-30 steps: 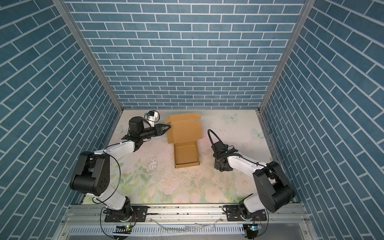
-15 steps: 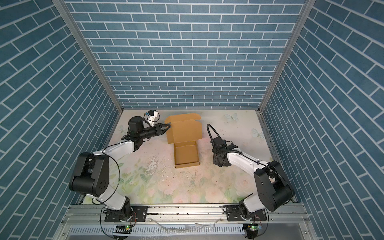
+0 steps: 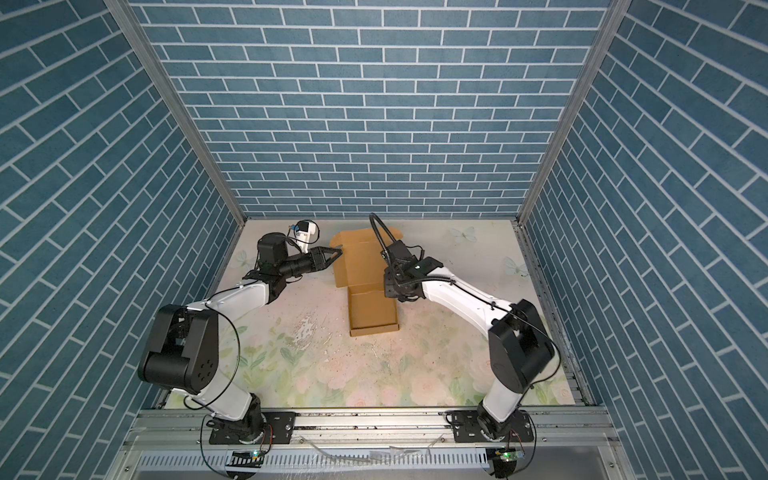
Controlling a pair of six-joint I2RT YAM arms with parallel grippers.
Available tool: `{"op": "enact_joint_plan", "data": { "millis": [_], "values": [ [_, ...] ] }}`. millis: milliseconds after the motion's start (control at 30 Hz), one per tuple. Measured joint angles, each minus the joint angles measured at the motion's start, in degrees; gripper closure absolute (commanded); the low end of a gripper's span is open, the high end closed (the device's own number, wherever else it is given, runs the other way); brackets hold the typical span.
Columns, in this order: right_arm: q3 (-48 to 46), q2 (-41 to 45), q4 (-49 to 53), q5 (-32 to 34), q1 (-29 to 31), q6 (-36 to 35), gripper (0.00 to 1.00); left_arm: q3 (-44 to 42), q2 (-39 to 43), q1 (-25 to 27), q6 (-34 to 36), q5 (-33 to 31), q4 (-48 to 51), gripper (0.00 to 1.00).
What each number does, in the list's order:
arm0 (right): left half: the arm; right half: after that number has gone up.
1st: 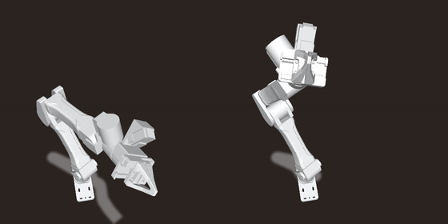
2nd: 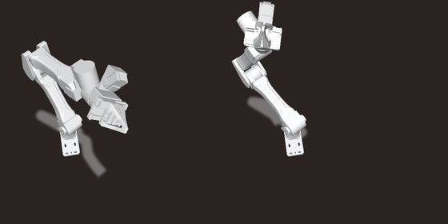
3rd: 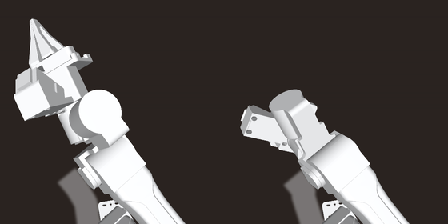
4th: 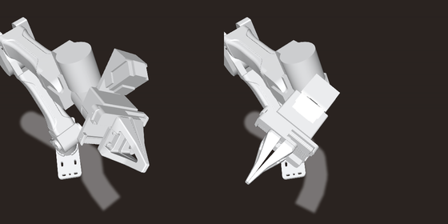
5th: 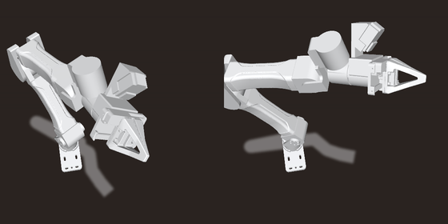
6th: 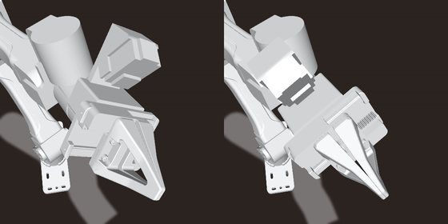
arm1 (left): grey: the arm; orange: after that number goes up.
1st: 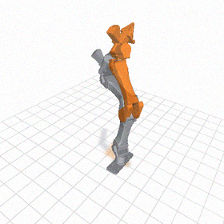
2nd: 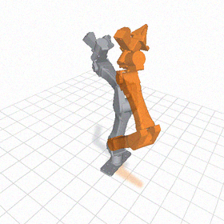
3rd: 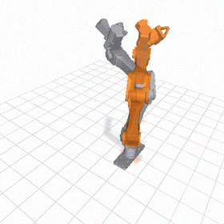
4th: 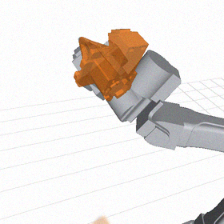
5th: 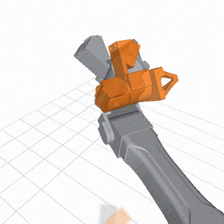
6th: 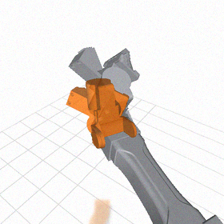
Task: Fold the paper box
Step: 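Carry the yellow cube over the box and drop it inside with the right gripper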
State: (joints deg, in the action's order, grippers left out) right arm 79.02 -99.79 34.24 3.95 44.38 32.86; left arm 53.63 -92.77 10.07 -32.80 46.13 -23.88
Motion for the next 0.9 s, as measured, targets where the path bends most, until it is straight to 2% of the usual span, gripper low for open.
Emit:
{"op": "enact_joint_plan", "data": {
  "millis": [300,900],
  "values": [
    [4.85,-10.93,-0.55,-3.15,2.64,-1.49,0.72,0.0,0.0,0.11,-0.26,-0.02,-0.46,0.65],
    [5.11,-11.85,-1.57,-4.15,2.64,-1.88,0.57,0.0,0.0,0.68,-0.11,-0.11,-0.46,0.65]
  ]
}}
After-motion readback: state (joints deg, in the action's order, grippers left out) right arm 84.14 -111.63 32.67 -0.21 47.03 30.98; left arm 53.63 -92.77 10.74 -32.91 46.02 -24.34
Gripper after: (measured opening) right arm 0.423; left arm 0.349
